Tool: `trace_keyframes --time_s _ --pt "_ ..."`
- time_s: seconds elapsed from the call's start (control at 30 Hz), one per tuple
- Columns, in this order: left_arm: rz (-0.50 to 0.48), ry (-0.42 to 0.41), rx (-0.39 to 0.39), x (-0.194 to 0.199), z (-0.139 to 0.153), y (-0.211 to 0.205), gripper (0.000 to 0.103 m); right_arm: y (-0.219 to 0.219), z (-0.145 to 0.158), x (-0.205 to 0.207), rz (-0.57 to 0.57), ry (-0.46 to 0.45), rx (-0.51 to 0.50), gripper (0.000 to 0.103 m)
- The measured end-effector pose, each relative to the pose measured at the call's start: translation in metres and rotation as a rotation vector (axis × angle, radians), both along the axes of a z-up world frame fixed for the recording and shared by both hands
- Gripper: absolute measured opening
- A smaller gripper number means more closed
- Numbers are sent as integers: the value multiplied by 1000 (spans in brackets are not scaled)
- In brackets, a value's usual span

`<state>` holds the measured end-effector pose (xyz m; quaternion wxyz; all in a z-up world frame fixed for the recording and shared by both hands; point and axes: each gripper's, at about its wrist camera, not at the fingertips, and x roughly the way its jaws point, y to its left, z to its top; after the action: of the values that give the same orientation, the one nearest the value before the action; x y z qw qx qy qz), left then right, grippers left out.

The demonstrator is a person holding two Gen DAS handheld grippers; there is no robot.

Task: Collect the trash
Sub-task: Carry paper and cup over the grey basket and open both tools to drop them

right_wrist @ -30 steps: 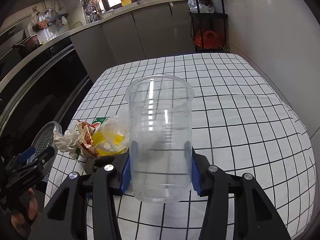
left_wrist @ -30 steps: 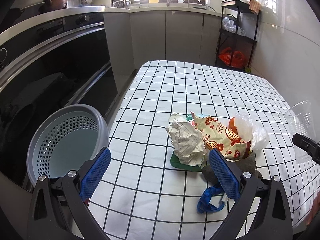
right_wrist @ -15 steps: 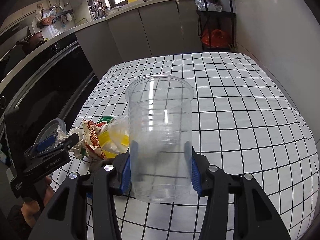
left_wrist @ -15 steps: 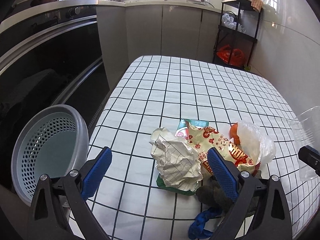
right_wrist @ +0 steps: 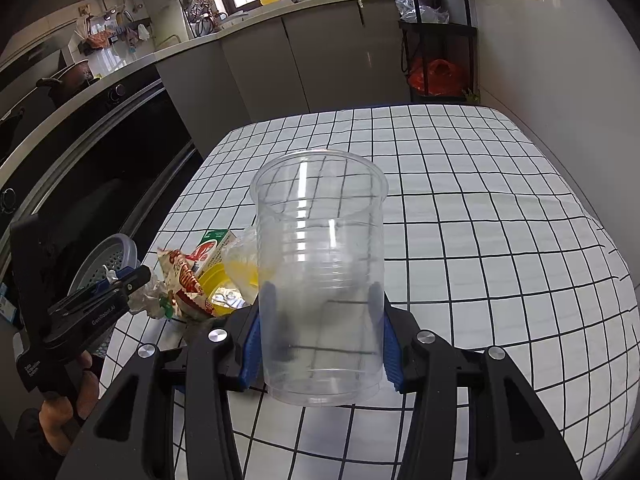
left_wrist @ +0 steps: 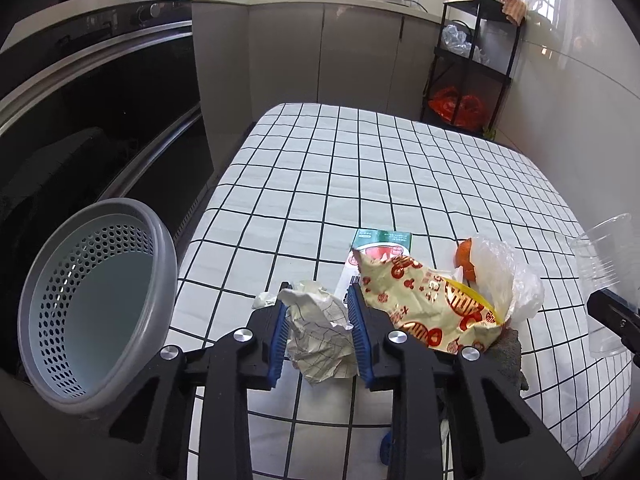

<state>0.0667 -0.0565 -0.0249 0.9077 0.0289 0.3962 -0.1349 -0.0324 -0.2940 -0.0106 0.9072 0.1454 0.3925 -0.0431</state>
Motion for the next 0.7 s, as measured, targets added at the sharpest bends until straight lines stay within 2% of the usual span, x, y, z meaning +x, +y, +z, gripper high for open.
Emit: trace_keyframes --time_s 0.23,0.43,0.7 --pt "14 -55 11 -14 19 18 27 3 0 1 -1 1 -4 47" --pt "54 -120 53 -31 42 49 27 16 7 -4 26 -30 -6 47" --pt "129 -176 124 -37 60 103 27 67 24 4 133 -106 24 47"
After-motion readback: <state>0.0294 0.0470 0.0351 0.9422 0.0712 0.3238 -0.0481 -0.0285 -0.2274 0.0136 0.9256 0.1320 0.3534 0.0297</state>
